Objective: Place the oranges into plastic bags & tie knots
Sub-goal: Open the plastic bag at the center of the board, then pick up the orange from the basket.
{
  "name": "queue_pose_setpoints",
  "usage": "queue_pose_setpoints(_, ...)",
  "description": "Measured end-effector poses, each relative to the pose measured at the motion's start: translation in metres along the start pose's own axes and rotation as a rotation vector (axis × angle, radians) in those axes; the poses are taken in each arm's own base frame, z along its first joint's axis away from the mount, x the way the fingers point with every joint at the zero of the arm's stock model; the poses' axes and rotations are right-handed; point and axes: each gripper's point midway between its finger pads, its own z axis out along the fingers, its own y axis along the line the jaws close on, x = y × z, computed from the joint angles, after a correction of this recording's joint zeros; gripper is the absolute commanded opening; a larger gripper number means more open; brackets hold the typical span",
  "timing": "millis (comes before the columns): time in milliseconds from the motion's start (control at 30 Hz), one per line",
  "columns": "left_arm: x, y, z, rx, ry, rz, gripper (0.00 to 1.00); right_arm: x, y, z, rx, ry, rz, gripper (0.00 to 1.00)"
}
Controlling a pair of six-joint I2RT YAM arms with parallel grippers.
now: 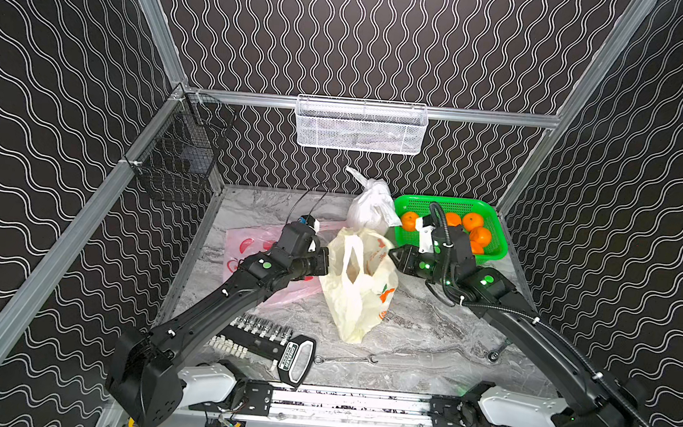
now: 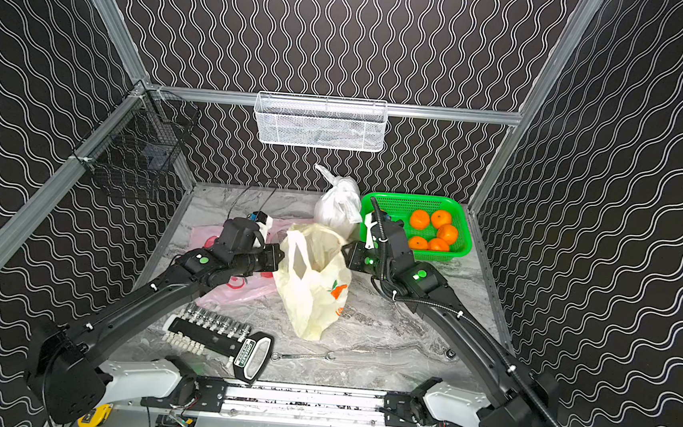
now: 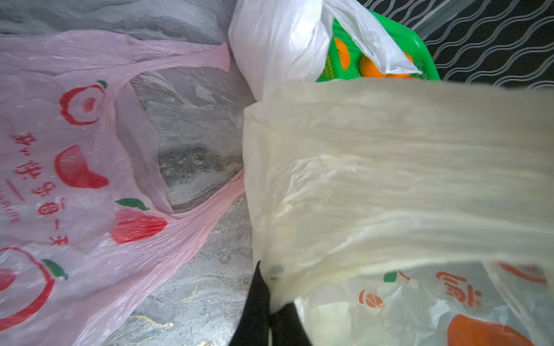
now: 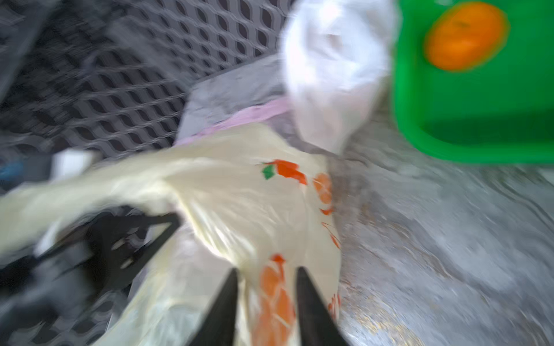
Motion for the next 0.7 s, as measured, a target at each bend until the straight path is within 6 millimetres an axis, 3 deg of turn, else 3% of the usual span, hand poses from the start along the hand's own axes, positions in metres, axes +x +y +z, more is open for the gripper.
queue_pose_setpoints(67,-0.002,0.0,0.0,0.014,0.001,0.004,0.0,-0.009,0.008,-0.019,-0.043,-0.072,-0.059,1.0)
queue_pose_setpoints(133,-0.003,-0.001,0.0,0.029,0.003,0.015,0.0,-0.019,0.004,-0.039,-0.037,-0.17,-0.099,1.0)
queue_pose_setpoints(267,-0.006,-0.008,0.0,0.06,0.013,0.069,0.0,-0.047,-0.031,-0.05,0.106,-0.308,-0.072,1.0)
queue_pose_setpoints(467,-0.018,-0.019,0.0,0.074,0.032,0.182,0.0,-0.086,-0.137,-0.005,0.398,-0.245,0.107,1.0)
queue_pose_setpoints(533,-0.021,-0.022,0.002,0.078,0.041,0.209,0.0,-0.095,-0.158,0.011,0.437,-0.232,0.152,1.0)
queue_pose_setpoints(633,-0.02,-0.024,0.006,0.08,0.069,0.238,0.0,-0.09,-0.176,0.038,0.455,-0.184,0.154,1.0)
queue_pose_setpoints(700,-0.019,-0.023,0.01,0.076,0.085,0.243,0.0,-0.086,-0.201,0.053,0.482,-0.147,0.179,1.0)
